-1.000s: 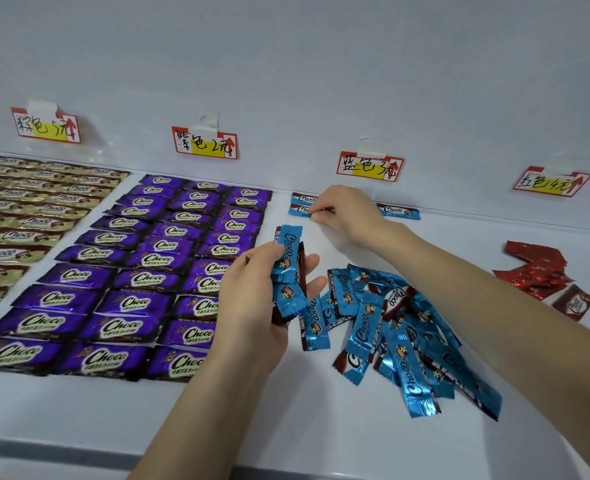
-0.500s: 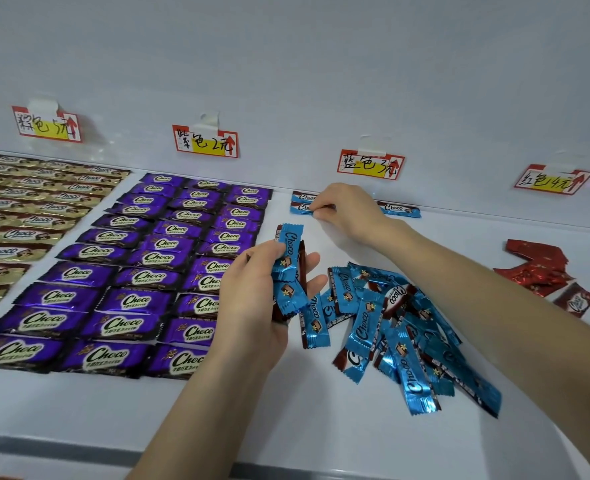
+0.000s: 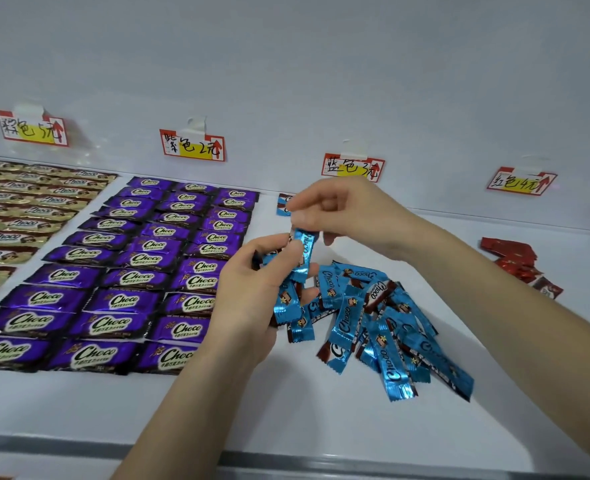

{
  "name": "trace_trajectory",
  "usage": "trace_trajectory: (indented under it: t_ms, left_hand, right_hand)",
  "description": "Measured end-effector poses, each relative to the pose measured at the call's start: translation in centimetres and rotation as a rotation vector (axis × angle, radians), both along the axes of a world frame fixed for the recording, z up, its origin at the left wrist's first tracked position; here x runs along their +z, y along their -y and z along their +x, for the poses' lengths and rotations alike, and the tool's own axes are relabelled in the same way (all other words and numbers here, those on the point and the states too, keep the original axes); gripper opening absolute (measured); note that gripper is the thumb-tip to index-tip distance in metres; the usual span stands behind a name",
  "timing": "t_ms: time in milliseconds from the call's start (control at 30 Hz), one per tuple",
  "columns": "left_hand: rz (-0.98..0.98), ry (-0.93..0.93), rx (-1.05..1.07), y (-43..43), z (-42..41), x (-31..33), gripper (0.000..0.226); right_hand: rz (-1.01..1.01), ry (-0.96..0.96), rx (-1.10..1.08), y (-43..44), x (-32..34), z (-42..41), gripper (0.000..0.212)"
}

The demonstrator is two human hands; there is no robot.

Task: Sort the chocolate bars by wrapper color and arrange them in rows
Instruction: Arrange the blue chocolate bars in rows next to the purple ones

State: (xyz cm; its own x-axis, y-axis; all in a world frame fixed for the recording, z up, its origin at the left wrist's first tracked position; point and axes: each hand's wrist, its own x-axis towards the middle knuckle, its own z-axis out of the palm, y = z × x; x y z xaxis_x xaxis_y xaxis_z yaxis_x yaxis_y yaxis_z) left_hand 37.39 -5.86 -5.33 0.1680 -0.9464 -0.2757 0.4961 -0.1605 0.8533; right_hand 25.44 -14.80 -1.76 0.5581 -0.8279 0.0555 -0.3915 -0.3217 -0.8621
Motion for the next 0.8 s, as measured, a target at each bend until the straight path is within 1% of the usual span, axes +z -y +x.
trace_trajectory:
  t_ms: [67,133,167,233,300,333,367,433,500,567,633,667,733,800]
  left_hand:
    - [0.014,-0.028,-0.045,0.0,0.0,0.2,0.026]
    - [0.058,-0.113,-0.116,0.0,0.0,0.3,0.038]
    - [0.065,-0.157,-0.150,0.0,0.0,0.3,0.039]
    - [0.030,-0.194,-0.176,-0.1,0.0,0.3,0.031]
    - [-0.020,-0.206,-0.126,-0.1,0.0,0.2,0.022]
    - [-0.037,-0.185,-0.081,-0.1,0.0,0.2,0.024]
    - [-0.053,-0.127,-0.035,-0.1,-0.1,0.1,0.028]
    - [-0.102,0.049,0.007,-0.2,-0.2,0.0,0.032]
    - [-0.150,0.132,-0.011,-0.4,-0.4,0.0,0.033]
    - [-0.159,0.133,-0.021,-0.5,-0.4,0.0,0.032]
    - [-0.133,0.092,-0.006,-0.4,-0.3,0.1,0.030]
    - [-0.117,0.059,0.005,-0.3,-0.2,0.0,0.028]
    - [-0.108,0.019,0.024,-0.2,-0.2,0.0,0.025]
    - [-0.116,0.022,0.048,-0.1,-0.2,0.0,0.025]
  right_hand:
    - [-0.031,0.075,-0.012,-1.0,0.2,-0.6,0.010]
    - [-0.049,0.186,-0.052,-1.5,0.3,-1.3,0.013]
    - [-0.058,0.232,-0.059,-1.7,0.4,-1.7,0.014]
    - [-0.079,0.263,-0.050,-2.3,0.3,-2.4,0.015]
    - [-0.093,0.230,-0.041,-2.8,0.0,-3.0,0.014]
    - [-0.089,0.214,-0.052,-3.0,-0.2,-3.2,0.013]
    - [-0.084,0.209,-0.072,-3.1,-0.4,-3.5,0.014]
    - [-0.073,0.213,-0.101,-3.2,-0.6,-4.0,0.020]
    - [-0.138,0.133,-0.068,-3.4,-0.7,-4.3,0.027]
    - [-0.260,-0.026,-0.004,-3.6,-0.6,-4.4,0.028]
    - [-0.323,-0.107,-0.008,-3.7,-0.7,-4.4,0.026]
    - [-0.326,-0.106,-0.028,-3.8,-0.7,-4.4,0.025]
    - [-0.291,-0.044,-0.087,-4.1,-0.9,-4.3,0.024]
    - [-0.180,0.060,-0.163,-4.5,-1.2,-4.1,0.023]
